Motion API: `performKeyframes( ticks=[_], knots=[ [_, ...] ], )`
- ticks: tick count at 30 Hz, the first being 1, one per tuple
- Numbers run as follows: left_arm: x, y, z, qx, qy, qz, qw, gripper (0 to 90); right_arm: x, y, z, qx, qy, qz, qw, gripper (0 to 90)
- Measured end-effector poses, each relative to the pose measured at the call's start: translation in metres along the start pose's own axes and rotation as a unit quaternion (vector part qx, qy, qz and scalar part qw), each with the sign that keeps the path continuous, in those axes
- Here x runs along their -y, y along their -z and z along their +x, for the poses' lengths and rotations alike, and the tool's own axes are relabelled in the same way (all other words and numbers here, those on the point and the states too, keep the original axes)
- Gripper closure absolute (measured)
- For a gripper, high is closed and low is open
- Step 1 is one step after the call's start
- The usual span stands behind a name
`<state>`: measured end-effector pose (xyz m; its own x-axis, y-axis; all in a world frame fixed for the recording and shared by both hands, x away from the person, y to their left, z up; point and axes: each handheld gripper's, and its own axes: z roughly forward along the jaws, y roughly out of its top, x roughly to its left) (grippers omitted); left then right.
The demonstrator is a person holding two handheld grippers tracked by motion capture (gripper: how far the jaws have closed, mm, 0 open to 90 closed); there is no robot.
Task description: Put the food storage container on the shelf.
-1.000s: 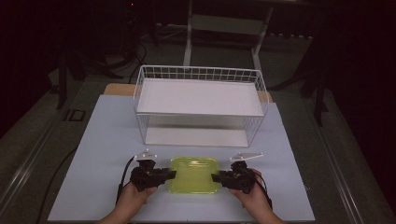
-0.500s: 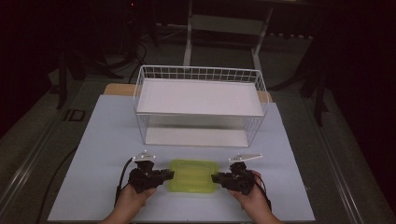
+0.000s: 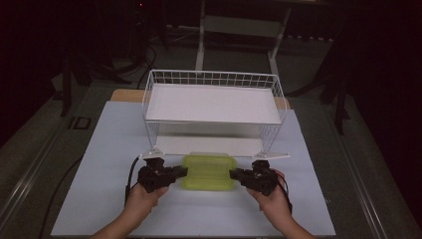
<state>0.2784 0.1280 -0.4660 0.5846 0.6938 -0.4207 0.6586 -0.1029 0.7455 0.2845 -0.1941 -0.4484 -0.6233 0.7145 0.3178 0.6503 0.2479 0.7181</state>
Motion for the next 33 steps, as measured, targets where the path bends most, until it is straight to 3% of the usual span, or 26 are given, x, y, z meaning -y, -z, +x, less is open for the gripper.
performKeyframes(
  ticks=[6, 13, 18, 23, 33],
  knots=[
    [-0.014, -0.012, 0.007, -0.005, 0.007, -0.01, 0.9999, 80.3, -0.017, -0.003, -0.012, 0.01, -0.003, -0.011, 0.9999, 79.3],
    [-0.022, -0.031, 0.025, -0.01, 0.014, -0.018, 0.9997, 80.4, -0.027, -0.02, -0.03, 0.023, -0.01, -0.012, 0.9996, 79.0],
    [-0.022, -0.045, 0.037, -0.013, 0.019, -0.026, 0.9994, 80.4, -0.028, -0.033, -0.043, 0.031, -0.021, -0.012, 0.9992, 78.7],
    [-0.021, -0.054, 0.043, -0.02, 0.011, -0.033, 0.9992, 80.3, -0.026, -0.045, -0.052, 0.041, -0.028, -0.014, 0.9987, 78.0],
    [-0.02, -0.067, 0.056, -0.023, 0.037, -0.032, 0.9985, 80.2, -0.029, -0.06, -0.059, 0.058, -0.031, -0.015, 0.9977, 77.7]
  ],
)
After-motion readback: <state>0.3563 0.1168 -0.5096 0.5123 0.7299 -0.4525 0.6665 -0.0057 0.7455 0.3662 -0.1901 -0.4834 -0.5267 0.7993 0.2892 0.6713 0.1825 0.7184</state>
